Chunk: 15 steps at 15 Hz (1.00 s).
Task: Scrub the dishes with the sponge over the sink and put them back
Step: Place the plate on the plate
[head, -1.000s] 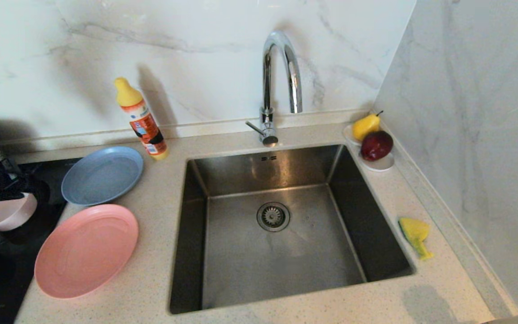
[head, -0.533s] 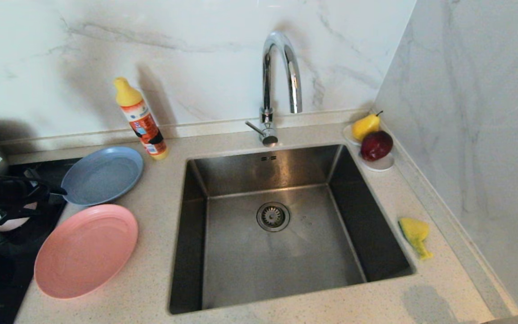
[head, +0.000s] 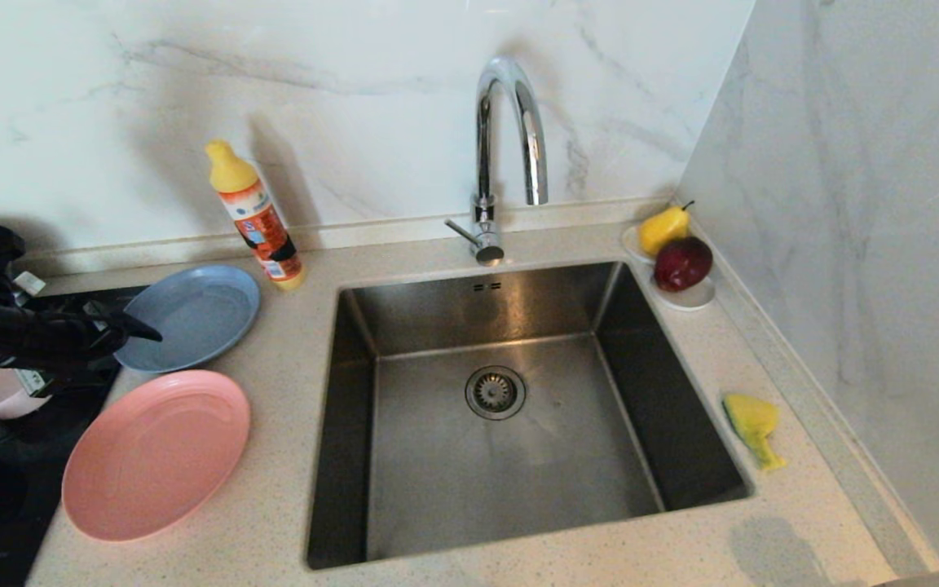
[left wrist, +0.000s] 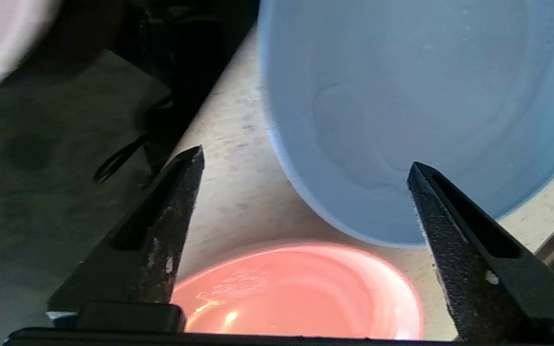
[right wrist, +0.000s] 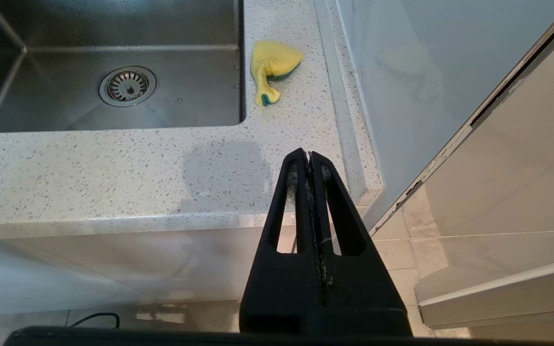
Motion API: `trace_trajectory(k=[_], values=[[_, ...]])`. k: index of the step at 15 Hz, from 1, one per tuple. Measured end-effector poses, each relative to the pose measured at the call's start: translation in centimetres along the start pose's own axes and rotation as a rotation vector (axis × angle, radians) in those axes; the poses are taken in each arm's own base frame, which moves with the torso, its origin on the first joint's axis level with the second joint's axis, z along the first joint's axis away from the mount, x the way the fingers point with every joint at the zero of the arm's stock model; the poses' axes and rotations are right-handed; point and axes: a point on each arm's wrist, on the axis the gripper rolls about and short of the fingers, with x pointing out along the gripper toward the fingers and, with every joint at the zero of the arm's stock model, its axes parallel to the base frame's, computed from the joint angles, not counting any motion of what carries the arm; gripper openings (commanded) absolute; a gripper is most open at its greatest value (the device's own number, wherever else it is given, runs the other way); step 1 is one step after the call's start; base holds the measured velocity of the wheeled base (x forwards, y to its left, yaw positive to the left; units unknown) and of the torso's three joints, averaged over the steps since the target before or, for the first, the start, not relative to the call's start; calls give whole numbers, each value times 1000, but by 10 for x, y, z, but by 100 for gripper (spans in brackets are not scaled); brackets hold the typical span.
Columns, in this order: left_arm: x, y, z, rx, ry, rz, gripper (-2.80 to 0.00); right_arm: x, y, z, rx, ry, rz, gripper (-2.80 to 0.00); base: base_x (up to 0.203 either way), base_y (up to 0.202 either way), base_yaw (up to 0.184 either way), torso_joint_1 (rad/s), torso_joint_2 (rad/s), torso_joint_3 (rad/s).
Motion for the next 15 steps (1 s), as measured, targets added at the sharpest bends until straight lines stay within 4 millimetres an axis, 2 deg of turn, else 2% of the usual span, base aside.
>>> trace_trajectory(k=[10,15], values=[[28,-17,6,-20,-41,65,0,0,0,0,0,0,0,-280,0,0,0,0,0,0],[33,-21,8,-22,-42,63,0,0,0,0,0,0,0,-280,0,0,0,0,0,0]])
